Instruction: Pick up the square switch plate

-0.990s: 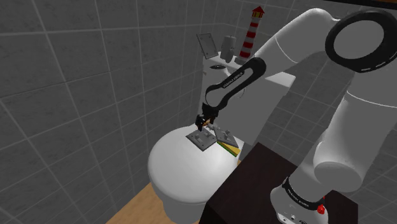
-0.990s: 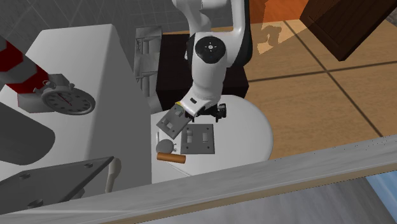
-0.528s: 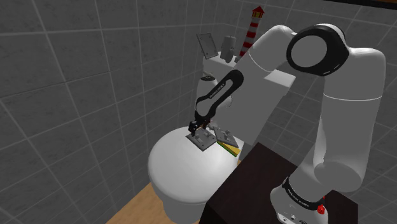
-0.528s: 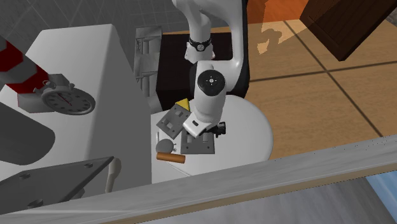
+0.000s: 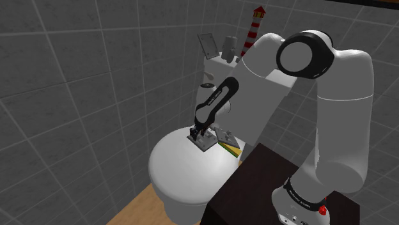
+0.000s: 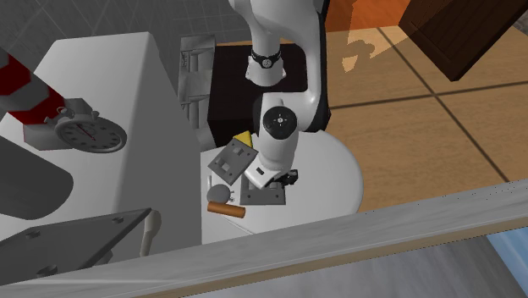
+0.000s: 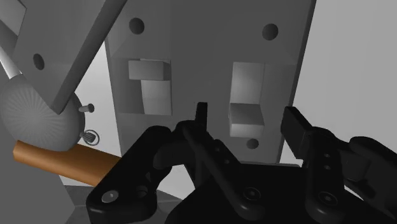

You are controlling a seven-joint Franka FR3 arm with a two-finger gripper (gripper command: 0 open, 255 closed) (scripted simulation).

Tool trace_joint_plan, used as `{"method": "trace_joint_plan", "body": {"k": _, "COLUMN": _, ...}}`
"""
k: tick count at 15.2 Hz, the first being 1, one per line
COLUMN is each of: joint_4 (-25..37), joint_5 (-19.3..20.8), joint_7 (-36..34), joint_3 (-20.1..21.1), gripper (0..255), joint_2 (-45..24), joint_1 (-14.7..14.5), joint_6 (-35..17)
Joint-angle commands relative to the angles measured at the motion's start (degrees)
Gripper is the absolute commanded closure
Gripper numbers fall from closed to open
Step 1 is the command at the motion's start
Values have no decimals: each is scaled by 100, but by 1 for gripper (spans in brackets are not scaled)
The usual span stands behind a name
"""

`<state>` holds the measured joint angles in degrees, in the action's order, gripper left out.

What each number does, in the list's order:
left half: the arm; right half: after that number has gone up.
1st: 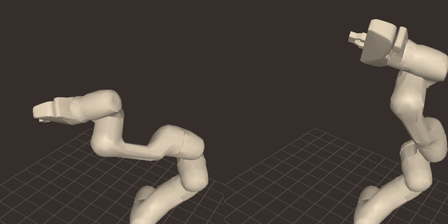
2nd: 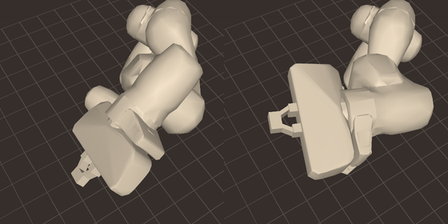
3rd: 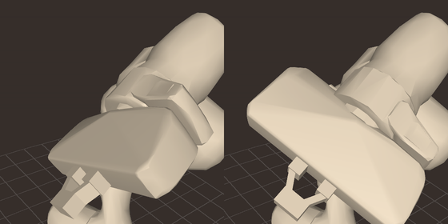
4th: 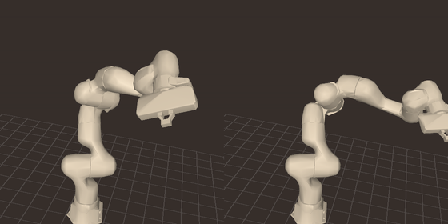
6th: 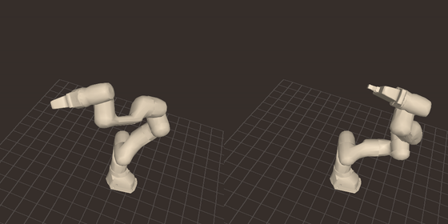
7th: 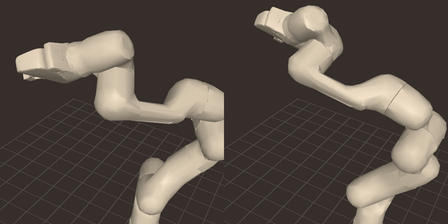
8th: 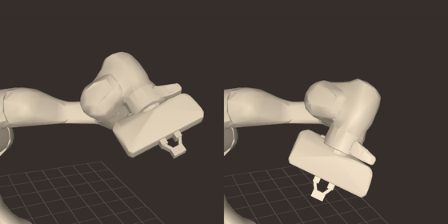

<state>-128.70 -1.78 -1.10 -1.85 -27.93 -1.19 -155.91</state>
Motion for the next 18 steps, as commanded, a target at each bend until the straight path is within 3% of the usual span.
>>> {"method": "trace_joint_plan", "body": {"k": 1, "joint_4": 6, "joint_5": -1, "joint_7": 5, "joint_3": 0, "gripper": 255, "joint_2": -15, "joint_1": 4, "joint_6": -11}}
{"method": "trace_joint_plan", "body": {"k": 9, "joint_4": 5, "joint_5": -1, "joint_7": -1, "joint_3": 1, "gripper": 255, "joint_2": -19, "joint_1": -1, "joint_6": -16}}
{"method": "trace_joint_plan", "body": {"k": 18, "joint_4": -118, "joint_5": 43, "joint_7": -31, "joint_3": -36, "gripper": 255, "joint_2": 653, "joint_1": -29, "joint_6": 533}}
